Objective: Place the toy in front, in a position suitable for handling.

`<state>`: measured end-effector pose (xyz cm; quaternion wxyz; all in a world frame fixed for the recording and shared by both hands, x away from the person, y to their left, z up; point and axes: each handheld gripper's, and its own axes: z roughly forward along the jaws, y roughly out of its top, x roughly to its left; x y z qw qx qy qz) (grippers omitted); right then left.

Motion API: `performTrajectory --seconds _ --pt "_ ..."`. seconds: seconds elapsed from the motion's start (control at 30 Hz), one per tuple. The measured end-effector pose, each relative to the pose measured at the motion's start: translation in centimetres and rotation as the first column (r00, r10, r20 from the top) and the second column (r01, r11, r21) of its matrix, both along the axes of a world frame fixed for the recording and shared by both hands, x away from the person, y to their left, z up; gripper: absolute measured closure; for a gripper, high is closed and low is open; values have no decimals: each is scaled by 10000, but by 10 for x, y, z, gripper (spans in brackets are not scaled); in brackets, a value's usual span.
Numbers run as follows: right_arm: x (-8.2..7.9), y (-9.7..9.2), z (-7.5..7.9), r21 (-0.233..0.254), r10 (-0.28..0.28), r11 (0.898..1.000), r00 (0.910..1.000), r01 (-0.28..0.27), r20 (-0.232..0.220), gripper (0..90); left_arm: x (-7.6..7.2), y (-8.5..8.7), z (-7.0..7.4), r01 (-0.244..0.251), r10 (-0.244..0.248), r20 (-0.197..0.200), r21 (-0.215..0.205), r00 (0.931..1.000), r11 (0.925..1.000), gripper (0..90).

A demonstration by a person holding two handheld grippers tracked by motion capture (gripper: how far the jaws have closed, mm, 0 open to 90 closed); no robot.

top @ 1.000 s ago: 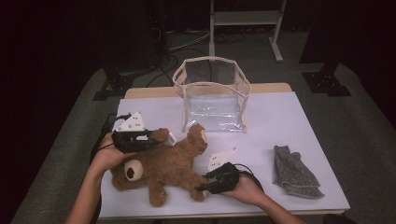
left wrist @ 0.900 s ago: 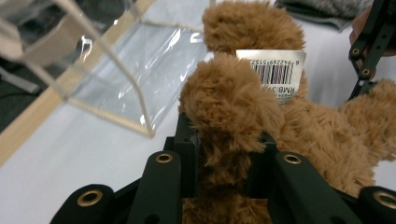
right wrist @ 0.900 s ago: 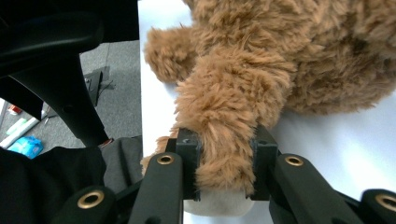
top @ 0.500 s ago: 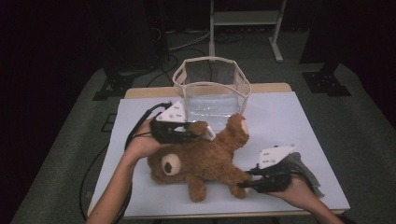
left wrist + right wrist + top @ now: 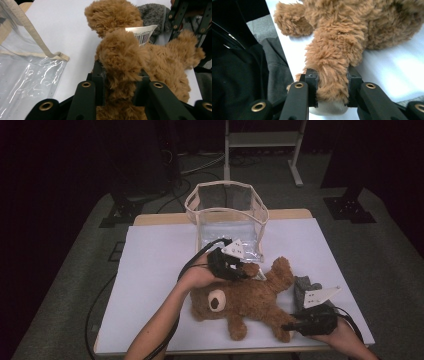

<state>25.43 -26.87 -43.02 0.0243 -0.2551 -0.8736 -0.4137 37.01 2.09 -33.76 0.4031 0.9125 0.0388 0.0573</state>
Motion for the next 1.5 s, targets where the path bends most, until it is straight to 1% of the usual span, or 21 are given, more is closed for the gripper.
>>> performTrajectory --seconds 0.07,0.13,0.2,0.23,0.3,0.33,0.4,0.5,0.57,0.6,0.7,0.8,0.87,0.97,1.03,1.07,1.17,1.23,1.33,1.43,1.5 --pt "2 1 -2 42 96 9999 9999 -95 -136 657 0 3 2 -14 14 143 11 9999 10000 655" --pt "1 2 -1 19 162 9999 9998 -162 -120 586 -1 7 4 -106 106 236 28 9997 9999 597" --pt "0 0 4 -36 202 9998 9998 -202 -57 506 -3 13 7 -152 153 447 -37 9989 9999 541" --pt "-1 -1 9 -75 223 9997 9997 -222 66 479 -4 16 8 -166 170 473 -83 9987 9998 503" --pt "-4 -3 18 -212 184 9996 9988 -174 458 435 -8 25 12 -220 241 613 -339 9978 9992 432" --pt "-5 -4 23 -283 207 9994 9977 -189 645 427 -9 30 14 -285 312 652 -425 9974 9987 401" --pt "-5 -6 32 -105 227 9997 9946 -218 1010 414 -14 39 18 -273 314 713 -576 9970 9980 363" --pt "-2 -9 47 408 51 9991 9915 -105 1301 391 -21 53 18 -297 345 836 -585 9959 9978 336" --pt "2 -7 53 700 -73 9975 9889 -31 1485 382 -26 62 16 -265 308 900 -484 9955 9985 321" --pt "5 -4 54 711 -99 9975 9867 -17 1621 380 -29 66 14 -287 332 922 -490 9952 9984 316" --pt "16 10 50 564 -194 9984 9797 83 1996 381 -37 78 6 -221 278 971 -587 9949 9980 308" --pt "25 25 42 201 -71 9998 9723 24 2335 384 -45 88 -4 -106 161 1060 -528 9942 9986 306" --pt "31 34 36 -2 6 10000 9729 -6 2314 389 -48 96 -11 -162 218 1055 -532 9942 9985 290" --pt "34 43 30 -181 -32 9998 9662 82 2576 406 -49 108 -21 -491 540 1020 -498 9933 9975 268" --pt "38 44 29 -198 -67 9997 9656 123 2600 434 -49 114 -27 -659 709 904 -573 9934 9962 250" --pt "39 45 29 -207 -54 9997 9669 110 2550 441 -49 115 -29 -682 733 890 -592 9933 9959 238" --pt "42 50 27 -289 60 9996 9669 14 2551 457 -51 116 -35 -637 692 863 -642 9939 9959 225" --pt "43 54 27 -377 203 9992 9653 -109 2603 464 -51 115 -37 -578 627 895 -556 9940 9968 224" --pt "45 59 28 -453 327 9987 9628 -213 2684 468 -51 115 -37 -541 591 836 -602 9947 9967 226" --pt "49 64 28 -337 387 9990 9637 -309 2640 468 -51 117 -34 -511 556 891 -522 9945 9973 227" --pt "52 70 27 -301 487 9987 9624 -422 2674 468 -51 119 -34 -519 558 903 -452 9944 9976 227"
